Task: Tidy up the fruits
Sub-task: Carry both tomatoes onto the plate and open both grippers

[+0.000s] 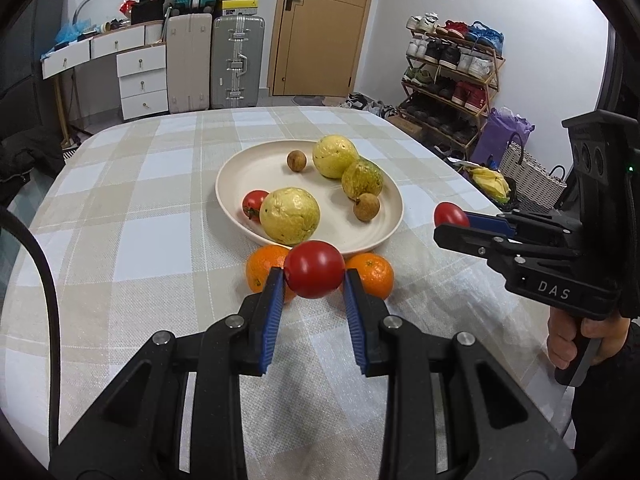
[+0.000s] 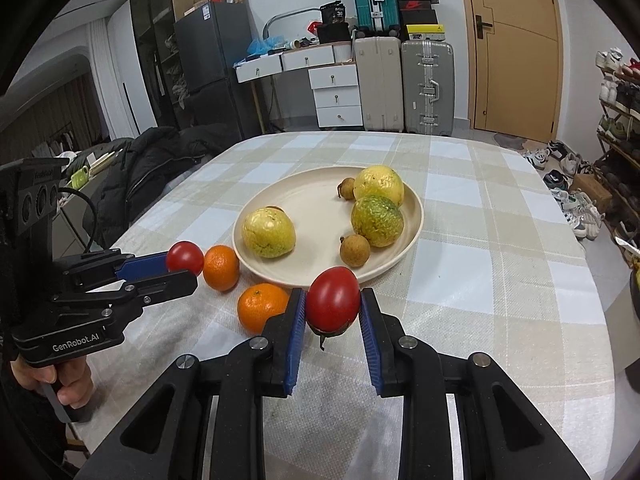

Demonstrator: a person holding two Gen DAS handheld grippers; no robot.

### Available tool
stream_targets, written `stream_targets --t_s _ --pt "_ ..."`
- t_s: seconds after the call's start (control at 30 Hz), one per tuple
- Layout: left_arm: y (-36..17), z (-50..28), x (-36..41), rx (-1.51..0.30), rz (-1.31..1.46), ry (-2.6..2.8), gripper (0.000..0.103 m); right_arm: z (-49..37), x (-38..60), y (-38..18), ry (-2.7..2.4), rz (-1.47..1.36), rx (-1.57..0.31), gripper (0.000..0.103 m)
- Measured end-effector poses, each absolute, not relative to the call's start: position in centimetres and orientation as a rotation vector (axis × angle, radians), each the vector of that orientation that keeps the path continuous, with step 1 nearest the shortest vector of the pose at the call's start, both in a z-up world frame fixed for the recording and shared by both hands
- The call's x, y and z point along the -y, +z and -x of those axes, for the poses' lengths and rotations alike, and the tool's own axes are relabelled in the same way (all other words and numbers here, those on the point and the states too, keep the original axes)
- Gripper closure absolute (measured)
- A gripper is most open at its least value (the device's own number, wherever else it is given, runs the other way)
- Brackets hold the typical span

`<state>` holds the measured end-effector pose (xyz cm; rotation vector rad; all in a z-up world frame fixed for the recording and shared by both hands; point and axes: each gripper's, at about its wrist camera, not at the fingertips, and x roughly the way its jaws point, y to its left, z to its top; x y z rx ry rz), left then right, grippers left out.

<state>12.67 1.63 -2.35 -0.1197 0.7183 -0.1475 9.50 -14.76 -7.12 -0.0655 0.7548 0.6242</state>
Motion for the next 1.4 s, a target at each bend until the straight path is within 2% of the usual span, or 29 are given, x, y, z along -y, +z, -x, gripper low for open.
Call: stream_targets --t_s 0.7,1.4 --pt "-1.7 -15.6 -1.7 -0.702 0.126 -0.128 0.076 -11.9 14.3 -7.2 0.593 0.02 -0.768 0.076" --pt "-4.0 -19.9 -0.3 -0.764 0.108 -0.14 0.076 -14.7 11.3 -8.4 0.628 0.019 -0.824 0.076"
